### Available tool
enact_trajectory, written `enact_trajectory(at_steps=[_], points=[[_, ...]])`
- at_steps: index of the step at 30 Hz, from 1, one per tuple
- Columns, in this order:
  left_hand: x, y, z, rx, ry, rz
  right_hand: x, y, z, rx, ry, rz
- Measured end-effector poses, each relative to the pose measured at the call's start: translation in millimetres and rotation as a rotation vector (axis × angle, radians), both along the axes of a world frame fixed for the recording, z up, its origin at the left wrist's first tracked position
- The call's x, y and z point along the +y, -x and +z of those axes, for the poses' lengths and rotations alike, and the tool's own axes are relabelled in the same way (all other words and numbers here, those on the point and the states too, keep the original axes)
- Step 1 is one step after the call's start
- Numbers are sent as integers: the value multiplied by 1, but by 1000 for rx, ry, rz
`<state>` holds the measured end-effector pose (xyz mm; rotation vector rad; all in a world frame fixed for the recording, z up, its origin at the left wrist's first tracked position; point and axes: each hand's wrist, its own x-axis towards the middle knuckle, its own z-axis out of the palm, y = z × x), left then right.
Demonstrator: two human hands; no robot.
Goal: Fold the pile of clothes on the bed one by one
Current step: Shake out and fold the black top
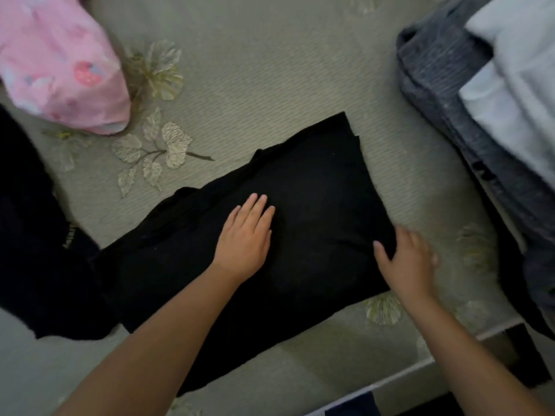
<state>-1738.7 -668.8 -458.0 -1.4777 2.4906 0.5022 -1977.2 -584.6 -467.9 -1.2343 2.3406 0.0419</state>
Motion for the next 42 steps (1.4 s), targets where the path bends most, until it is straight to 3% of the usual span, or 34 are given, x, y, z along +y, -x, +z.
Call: enact_trajectory(at_steps=[4, 8, 12, 15, 17, 21, 25, 32, 34, 37, 39, 42], points=[[-55, 54, -4, -49, 65, -270, -12, 0, -4, 16, -19, -81], [-104, 120, -3, -239, 106, -514, -15, 2, -3, -11, -10, -94], [-113, 157, -5, -355, -3, -558, -9, 2, 9, -61, 102, -66], [-105, 151, -2, -347, 84, -587, -2, -6, 23, -104, 241, -31], [-99, 127, 2, -271, 121, -566, 3, -16, 34, -118, 275, 17], [-85, 52, 36, 57, 297, -521, 12, -58, 70, -152, 266, 60], [-63, -40, 68, 106, 388, -644, 32, -130, 103, -172, 300, 162], [-30, -174, 79, 73, 375, -687, 74, -282, 104, -253, 285, 222], [-21, -209, 67, 61, 376, -696, 83, -316, 91, -271, 189, 217], [2, -248, 38, -204, 196, -626, 99, -350, 52, -279, -1, 234], [23, -268, 19, -398, 23, -468, 111, -366, 36, -240, -94, 258], [46, -277, 0, -440, 70, -342, 124, -385, 20, -56, -38, 249]])
